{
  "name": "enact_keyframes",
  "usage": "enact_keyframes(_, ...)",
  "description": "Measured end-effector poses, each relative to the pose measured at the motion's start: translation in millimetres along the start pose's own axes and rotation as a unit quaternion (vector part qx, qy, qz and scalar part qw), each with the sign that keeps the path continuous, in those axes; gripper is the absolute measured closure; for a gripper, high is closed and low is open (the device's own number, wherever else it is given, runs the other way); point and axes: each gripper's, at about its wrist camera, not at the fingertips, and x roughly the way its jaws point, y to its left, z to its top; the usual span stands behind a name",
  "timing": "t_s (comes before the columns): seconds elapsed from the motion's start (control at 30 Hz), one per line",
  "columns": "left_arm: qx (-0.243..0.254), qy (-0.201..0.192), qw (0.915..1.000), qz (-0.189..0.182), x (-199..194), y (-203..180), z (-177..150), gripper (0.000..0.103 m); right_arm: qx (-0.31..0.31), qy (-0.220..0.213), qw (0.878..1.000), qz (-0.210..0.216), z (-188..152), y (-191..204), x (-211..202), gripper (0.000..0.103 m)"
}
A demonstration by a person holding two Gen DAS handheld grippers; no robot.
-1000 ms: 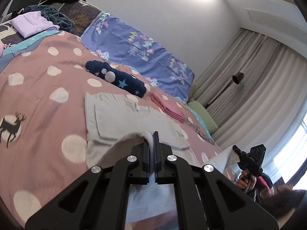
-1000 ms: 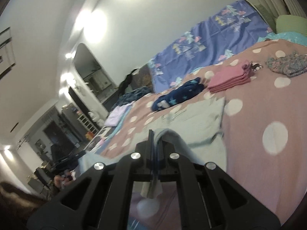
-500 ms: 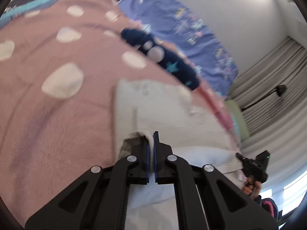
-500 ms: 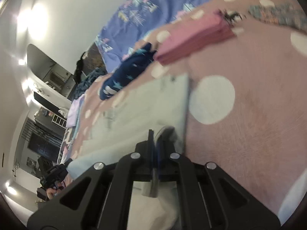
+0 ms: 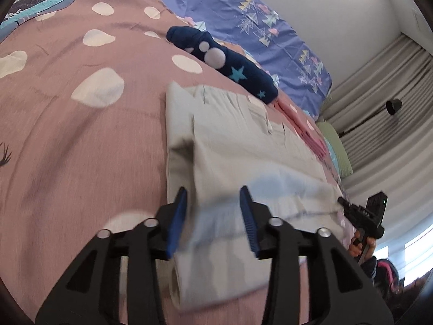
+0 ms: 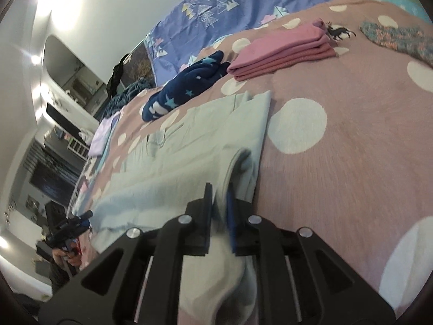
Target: Fold small clothes
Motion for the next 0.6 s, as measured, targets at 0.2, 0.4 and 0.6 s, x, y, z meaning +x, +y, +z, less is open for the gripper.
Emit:
enact_keyframes(0.2, 0.03, 0.016, 0.9993, 0.014, 3, -7, -8, 0.099, -0.035, 0.002, 0.999, -0.029, -3, 12, 2, 0.097)
enact_keyframes(0.4, 0.035, -0.035, 0.9984, -0.025, -13, -24, 32, 0.099, -0.034, -0.033, 0.999, -0.007, 31, 21, -7, 0.098)
enact_keyframes(0.6, 0.036, -0.097, 0.9945, 0.02, 13, -25, 104, 0.094, 0.018, -0.042, 0.998, -0.043, 103, 5, 24, 0.074)
